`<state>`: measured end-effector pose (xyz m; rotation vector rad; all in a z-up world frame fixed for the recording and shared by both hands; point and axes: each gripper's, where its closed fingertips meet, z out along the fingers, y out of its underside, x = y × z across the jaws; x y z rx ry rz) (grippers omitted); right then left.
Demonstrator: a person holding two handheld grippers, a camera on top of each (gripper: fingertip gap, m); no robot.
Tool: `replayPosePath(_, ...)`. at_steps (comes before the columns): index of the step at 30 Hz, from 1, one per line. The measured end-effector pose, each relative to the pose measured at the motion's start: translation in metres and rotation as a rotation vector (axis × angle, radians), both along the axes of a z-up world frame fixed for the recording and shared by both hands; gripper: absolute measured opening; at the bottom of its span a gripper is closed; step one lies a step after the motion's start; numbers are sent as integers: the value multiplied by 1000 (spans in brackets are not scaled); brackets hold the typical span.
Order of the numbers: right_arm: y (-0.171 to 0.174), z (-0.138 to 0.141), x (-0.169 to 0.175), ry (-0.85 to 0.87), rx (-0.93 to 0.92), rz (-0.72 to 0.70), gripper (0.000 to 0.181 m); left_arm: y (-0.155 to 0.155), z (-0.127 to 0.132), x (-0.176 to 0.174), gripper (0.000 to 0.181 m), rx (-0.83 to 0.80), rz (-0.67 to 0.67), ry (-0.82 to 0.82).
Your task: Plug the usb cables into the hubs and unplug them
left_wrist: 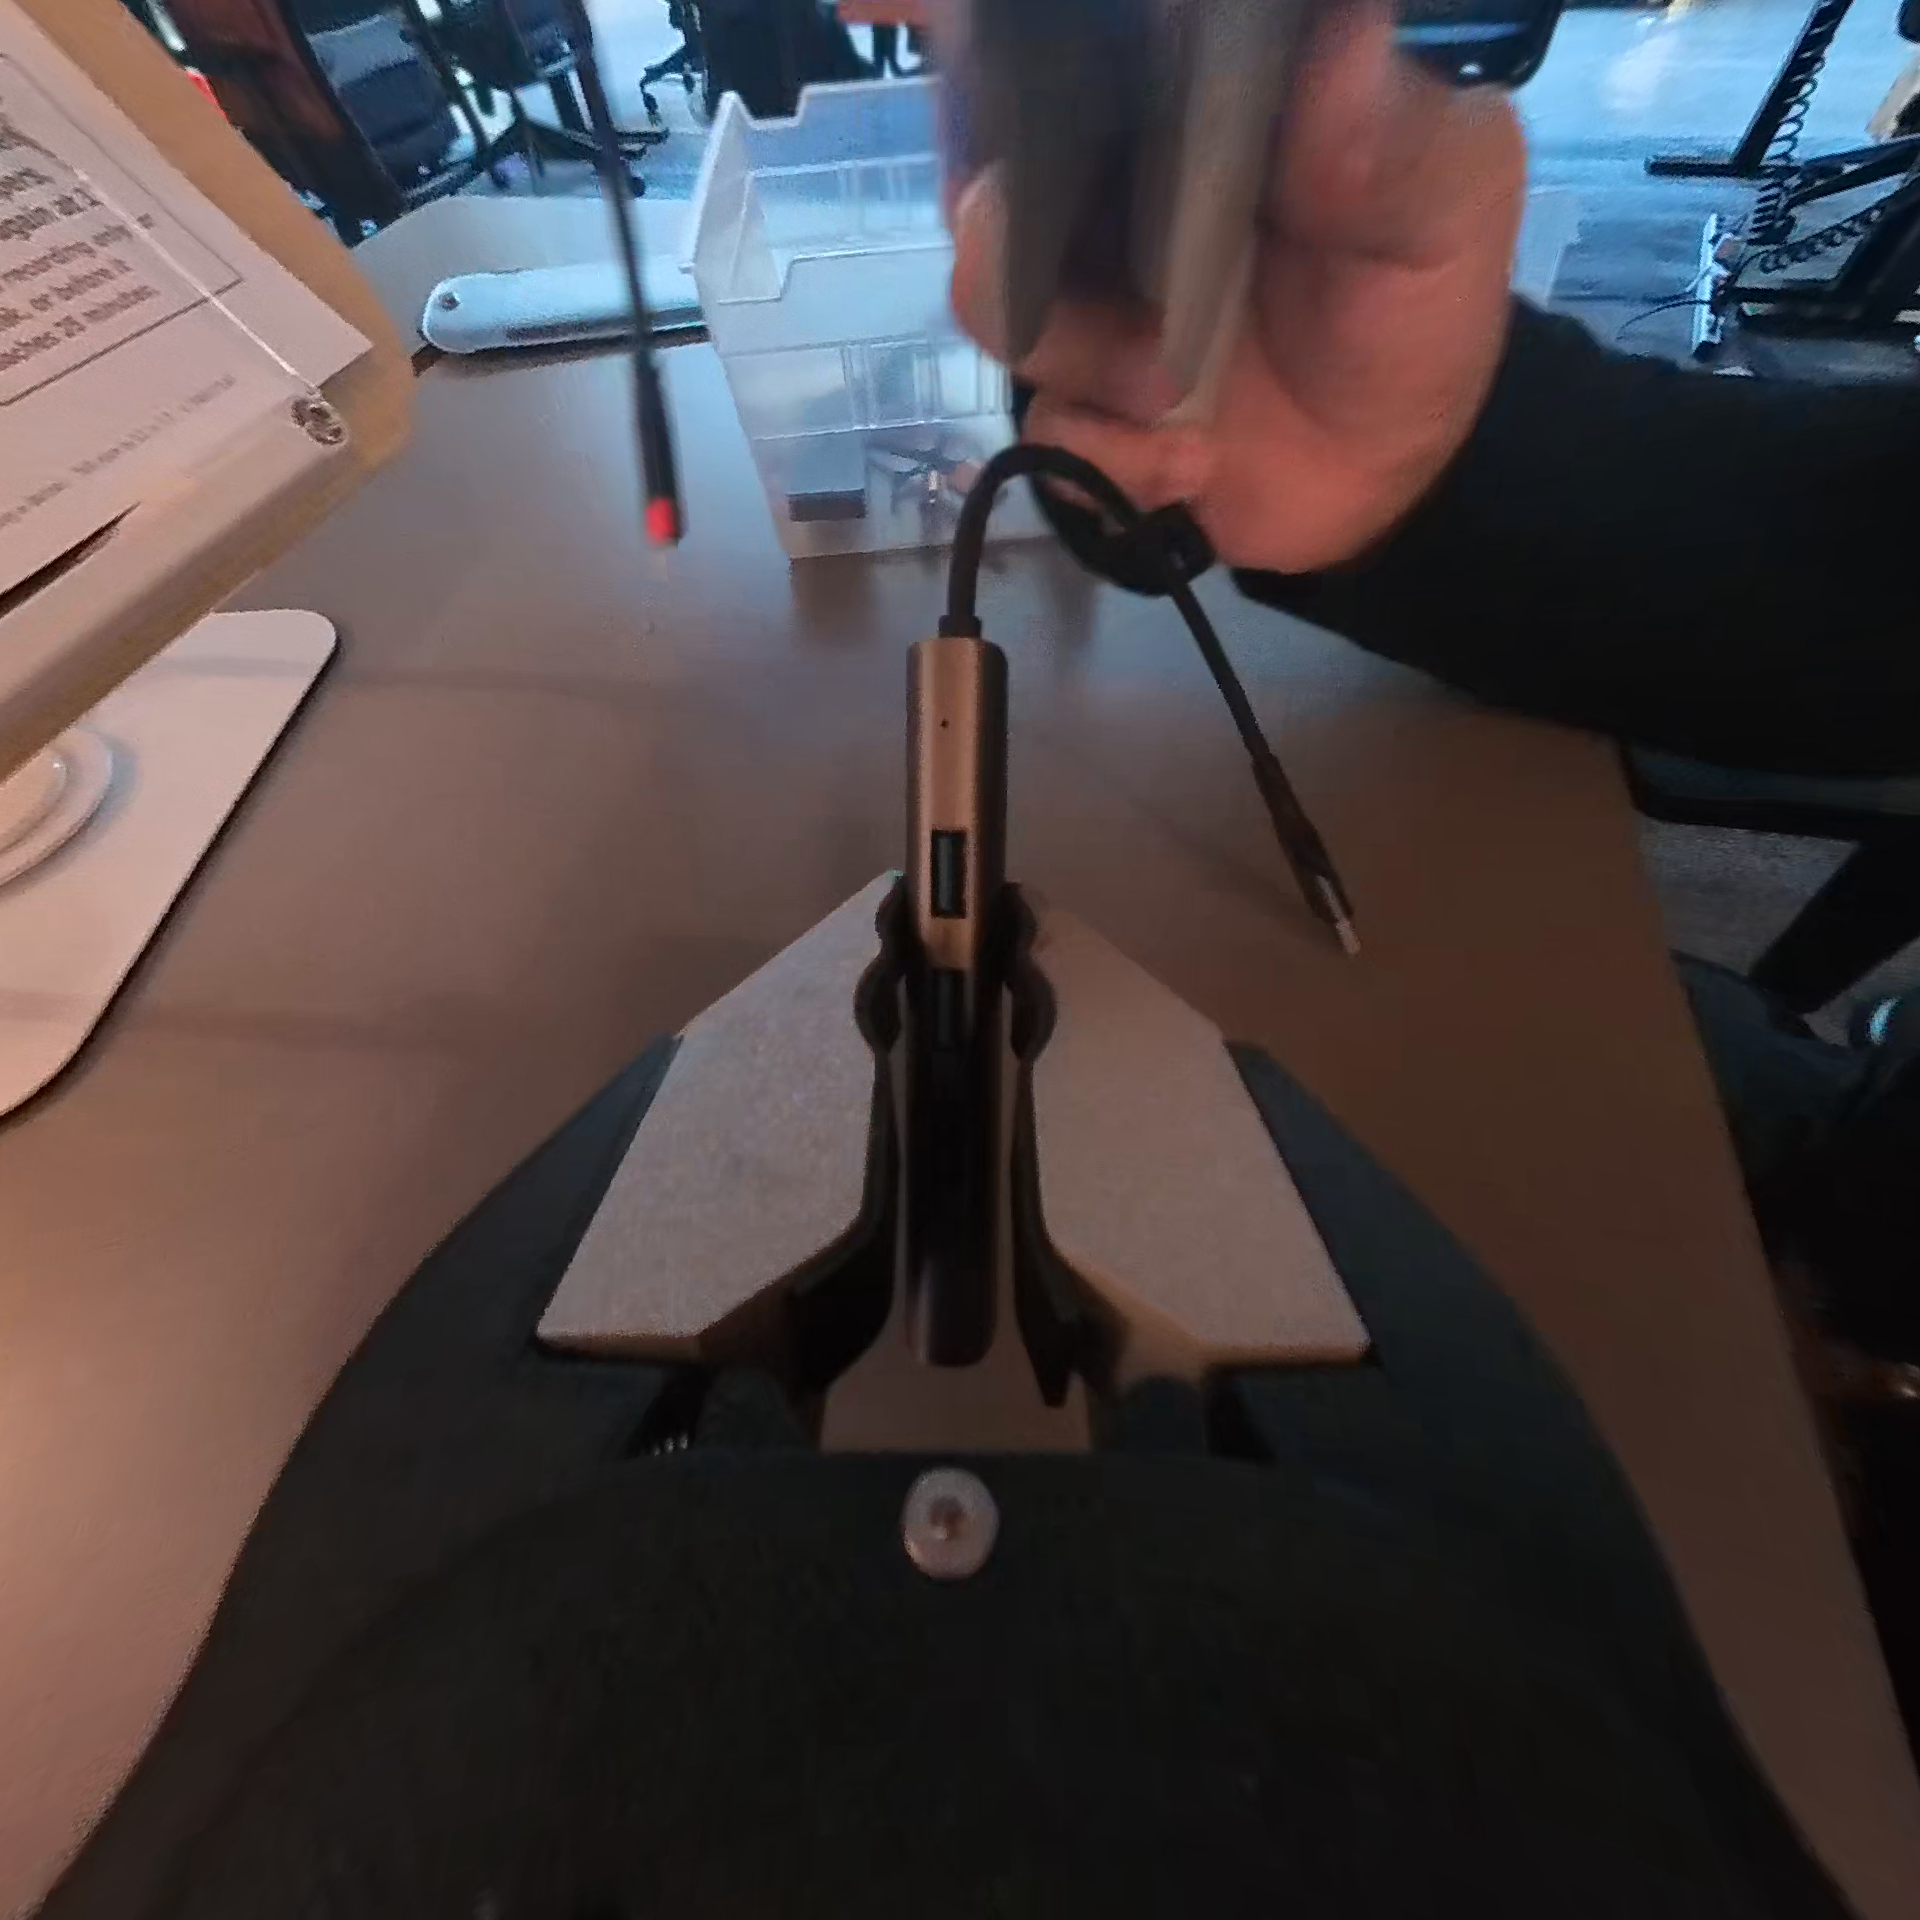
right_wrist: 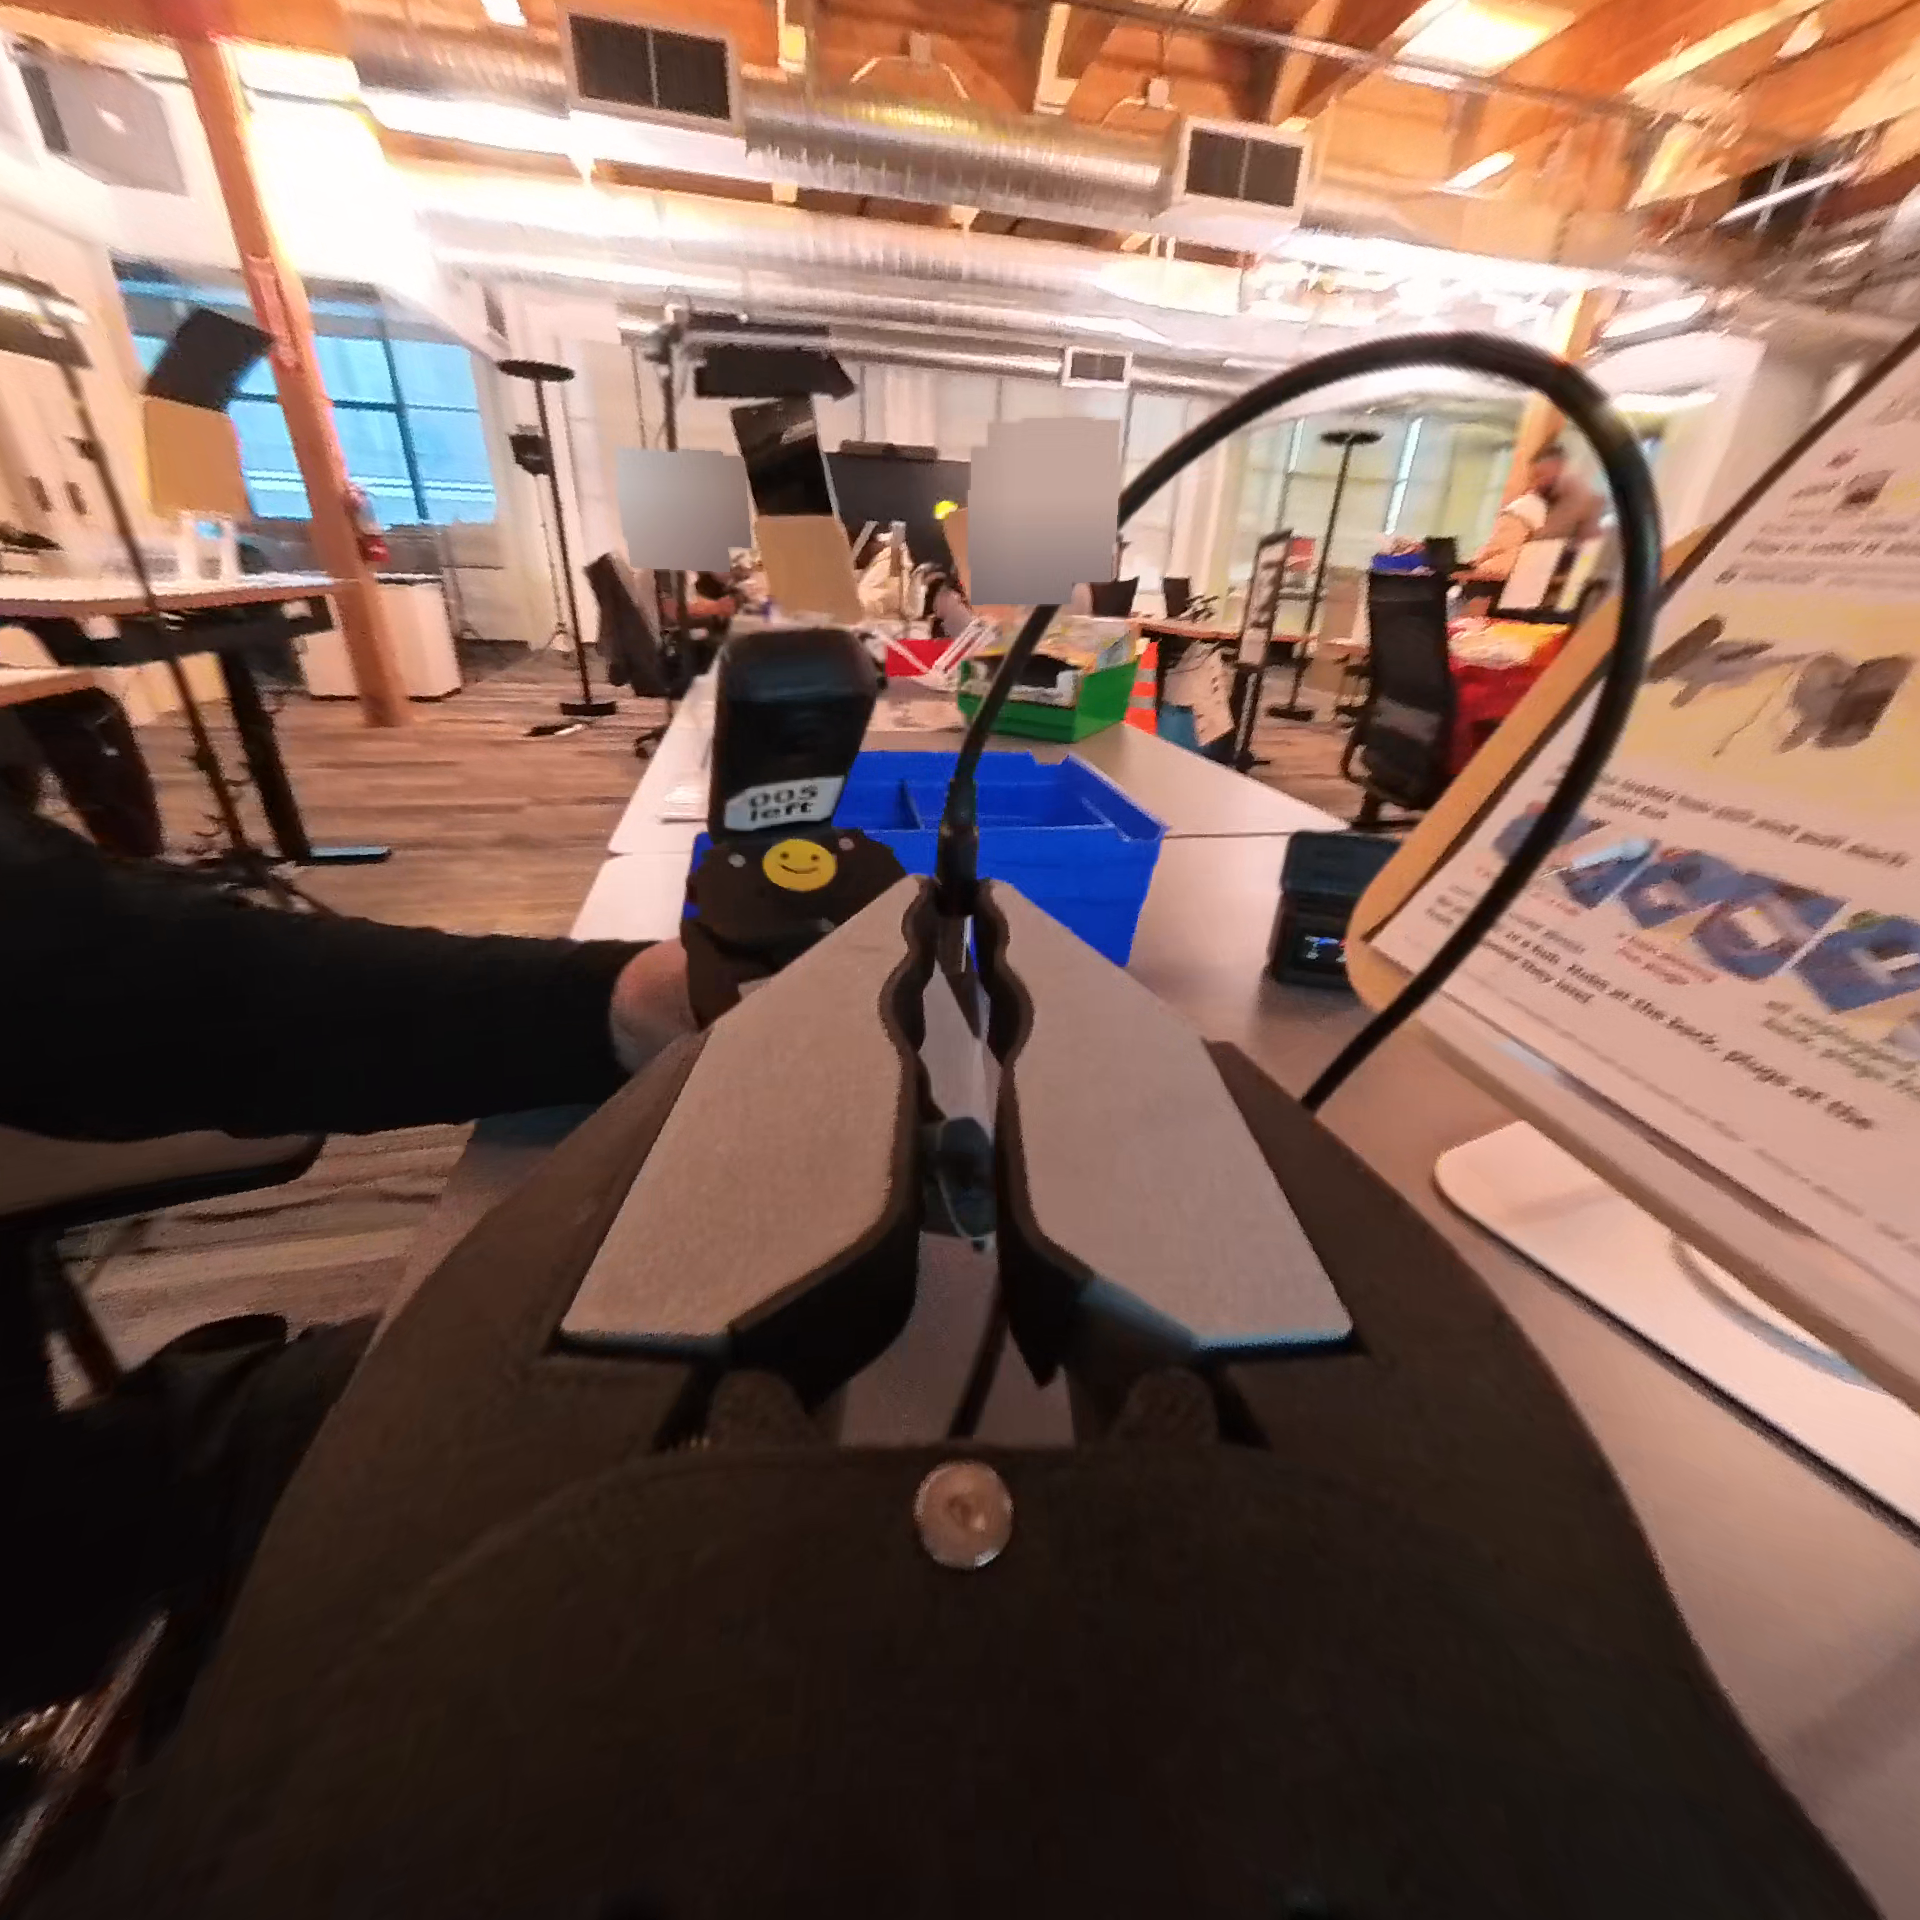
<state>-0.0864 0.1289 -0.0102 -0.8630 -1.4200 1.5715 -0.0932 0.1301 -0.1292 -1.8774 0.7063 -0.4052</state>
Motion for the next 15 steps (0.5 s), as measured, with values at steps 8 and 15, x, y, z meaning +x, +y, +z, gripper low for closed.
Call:
replayPosePath(8, 28, 30, 100, -160, 201, -354, 3, 2, 4, -12, 14, -2, 64, -13)
replayPosePath(15, 54, 91, 222, -198, -124, -411, 4, 1, 9, -11, 14, 9, 65, -21)
